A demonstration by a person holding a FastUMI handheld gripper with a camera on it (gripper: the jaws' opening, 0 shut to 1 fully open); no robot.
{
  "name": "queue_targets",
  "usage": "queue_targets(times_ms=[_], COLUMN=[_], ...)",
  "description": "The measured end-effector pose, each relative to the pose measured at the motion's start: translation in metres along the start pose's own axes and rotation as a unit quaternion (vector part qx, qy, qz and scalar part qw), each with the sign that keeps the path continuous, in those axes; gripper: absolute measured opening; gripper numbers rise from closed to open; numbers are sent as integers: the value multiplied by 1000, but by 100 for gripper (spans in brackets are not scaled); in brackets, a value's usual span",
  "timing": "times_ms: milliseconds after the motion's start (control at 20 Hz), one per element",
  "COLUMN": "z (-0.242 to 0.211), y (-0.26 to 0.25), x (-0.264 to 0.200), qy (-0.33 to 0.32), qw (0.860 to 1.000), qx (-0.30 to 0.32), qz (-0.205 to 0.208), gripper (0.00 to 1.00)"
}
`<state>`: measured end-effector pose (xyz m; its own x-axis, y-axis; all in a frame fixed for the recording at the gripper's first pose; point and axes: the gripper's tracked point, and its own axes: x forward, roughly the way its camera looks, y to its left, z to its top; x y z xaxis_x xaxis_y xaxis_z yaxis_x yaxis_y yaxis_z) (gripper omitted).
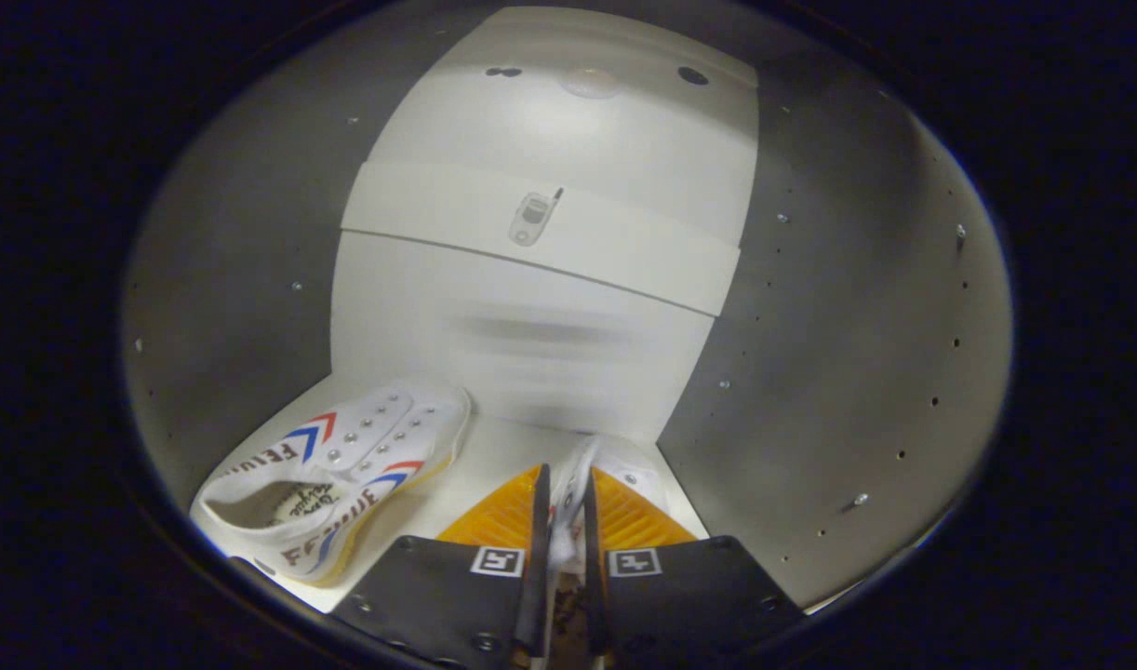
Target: Open the shoe cabinet door, grab the shoes and put them into the shoe cabinet, then close the shoe cabinet door.
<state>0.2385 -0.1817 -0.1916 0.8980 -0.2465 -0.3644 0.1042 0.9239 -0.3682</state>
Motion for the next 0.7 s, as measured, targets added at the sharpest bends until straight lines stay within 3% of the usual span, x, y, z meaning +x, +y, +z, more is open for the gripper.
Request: queue_targets(times_ms=[50, 200, 700], z=[3, 14, 31], y=[-1, -12, -18], x=[-5, -27, -167], qy=[-5, -24, -62], qw=[1000, 999, 997], qx=[7, 27, 35], qz=[0, -8, 1], gripper=[29, 39, 36])
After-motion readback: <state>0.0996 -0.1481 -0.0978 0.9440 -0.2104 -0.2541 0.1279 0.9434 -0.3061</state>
